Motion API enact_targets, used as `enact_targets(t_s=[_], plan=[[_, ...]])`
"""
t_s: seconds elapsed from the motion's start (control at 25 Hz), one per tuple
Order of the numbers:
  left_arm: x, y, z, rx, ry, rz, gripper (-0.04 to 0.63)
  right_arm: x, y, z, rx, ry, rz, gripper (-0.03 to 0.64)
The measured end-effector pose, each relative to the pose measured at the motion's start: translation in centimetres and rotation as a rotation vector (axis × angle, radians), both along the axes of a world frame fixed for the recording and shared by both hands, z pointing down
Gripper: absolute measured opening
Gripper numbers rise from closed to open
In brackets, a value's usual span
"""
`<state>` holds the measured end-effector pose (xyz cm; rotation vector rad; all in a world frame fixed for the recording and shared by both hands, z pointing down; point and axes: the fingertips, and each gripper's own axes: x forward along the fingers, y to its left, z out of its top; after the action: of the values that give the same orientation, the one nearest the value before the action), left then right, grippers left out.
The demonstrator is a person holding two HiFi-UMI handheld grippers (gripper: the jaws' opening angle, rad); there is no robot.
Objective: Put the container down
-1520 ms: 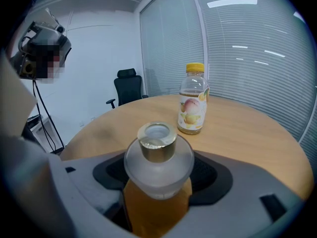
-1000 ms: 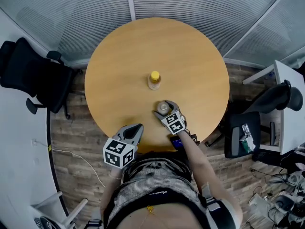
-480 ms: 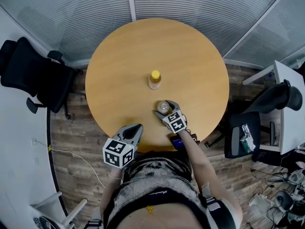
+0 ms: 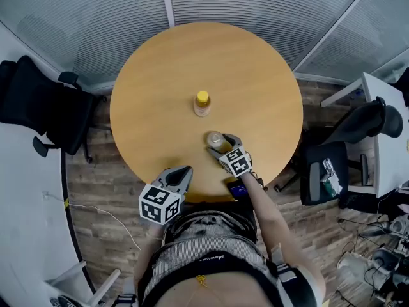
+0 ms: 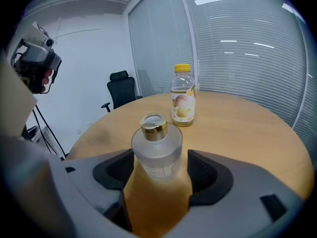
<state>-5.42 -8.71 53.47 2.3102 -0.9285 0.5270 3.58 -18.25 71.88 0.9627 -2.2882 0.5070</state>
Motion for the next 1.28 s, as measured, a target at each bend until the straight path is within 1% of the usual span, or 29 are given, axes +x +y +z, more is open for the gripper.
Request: enact_targets(t_s=[0.2, 0.6, 0.64, 0.72, 0.84, 0.96, 1.08, 1.28], plan=[[0.4, 0.4, 0.2, -0.004, 0.0, 0.027, 0.021, 0.7, 0.5, -0.4, 0.014, -0.015, 0.021, 0.348], [1.7, 0.7, 0.6, -0.014, 0.0, 0.085, 0.021, 1.9, 2.4, -0.6, -0.004, -0.022, 0.03, 0.339], [1.9, 0.7, 0.7, -0.014, -0.001, 0.091, 0.021, 2.1, 2.6, -0.6, -0.005, -0.019, 0.029, 0.323], [2.3, 0.7, 0.8, -0.015, -0.001, 0.102, 0.021, 2.5, 3.0, -0.6, -0.005, -0.012, 0.036, 0.266], [2.6, 0.7, 0.8, -0.016, 0.0, 0.111, 0.021, 2.8, 3.1, -1.2, 0.004, -0.017, 0.045, 0.217], [2.9, 0.7, 0.8, -0.016, -0.001, 0.119, 0.021, 3.2, 3.1, -1.8, 0.019, -0.027, 0.059, 0.133], [3.1, 0.8, 0.9, -0.017, -0.002, 0.124, 0.021, 3.4, 3.0, -2.6, 0.032, -0.045, 0.07, 0.086], [3.2, 0.6, 0.9, -0.016, -0.004, 0.125, 0.021, 3.0, 2.6, -4.2, 0.057, -0.068, 0.055, 0.046]])
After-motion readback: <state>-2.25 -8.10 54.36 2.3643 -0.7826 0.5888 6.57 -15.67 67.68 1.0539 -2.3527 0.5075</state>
